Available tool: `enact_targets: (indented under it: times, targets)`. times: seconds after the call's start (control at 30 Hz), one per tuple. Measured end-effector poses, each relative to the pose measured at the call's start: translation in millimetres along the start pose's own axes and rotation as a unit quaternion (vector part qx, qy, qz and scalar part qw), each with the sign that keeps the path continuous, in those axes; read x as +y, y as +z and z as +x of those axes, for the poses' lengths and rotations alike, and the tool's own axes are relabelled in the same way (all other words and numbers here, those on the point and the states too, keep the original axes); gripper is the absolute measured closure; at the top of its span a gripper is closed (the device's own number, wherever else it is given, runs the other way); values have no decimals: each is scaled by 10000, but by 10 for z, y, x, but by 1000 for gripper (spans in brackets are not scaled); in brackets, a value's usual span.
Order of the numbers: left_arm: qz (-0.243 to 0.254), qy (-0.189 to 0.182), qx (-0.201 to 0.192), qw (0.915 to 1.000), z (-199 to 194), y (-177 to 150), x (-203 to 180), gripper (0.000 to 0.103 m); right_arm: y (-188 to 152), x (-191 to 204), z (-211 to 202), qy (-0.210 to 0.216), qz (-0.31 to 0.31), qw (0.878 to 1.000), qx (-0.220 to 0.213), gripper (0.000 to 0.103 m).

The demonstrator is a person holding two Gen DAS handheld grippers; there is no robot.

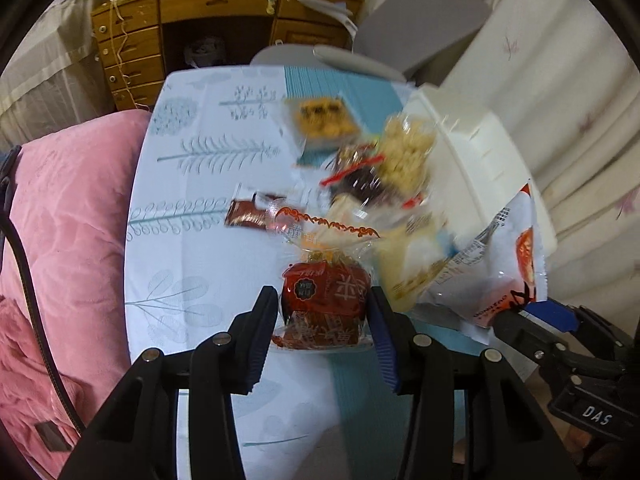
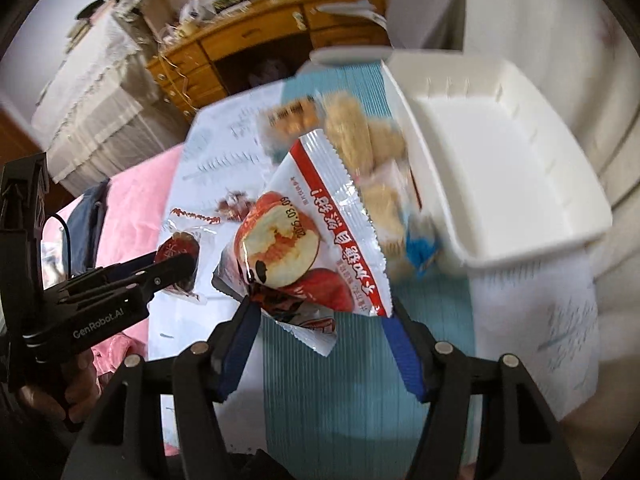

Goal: Organize snacks
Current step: 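Carry the red snack over the white tray with the left tool while the right tool releases the apple packet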

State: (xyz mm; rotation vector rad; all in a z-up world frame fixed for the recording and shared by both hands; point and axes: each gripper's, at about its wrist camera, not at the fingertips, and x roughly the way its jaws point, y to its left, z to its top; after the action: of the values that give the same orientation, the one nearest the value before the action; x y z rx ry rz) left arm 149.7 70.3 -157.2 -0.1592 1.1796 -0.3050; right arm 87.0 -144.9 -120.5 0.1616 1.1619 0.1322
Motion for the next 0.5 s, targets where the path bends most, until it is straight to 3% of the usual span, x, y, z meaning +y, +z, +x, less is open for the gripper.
enact_targets:
  times: [0.4,0.5]
  targets:
    - [-331,109,-549,9979,-276,130,-764,59,273,-540,-418,248,-495,9975,-431,40]
    - [-350,104,-689,9970,-276,178,-997,59,342,-728,-496,288,-592,9965,-506,52]
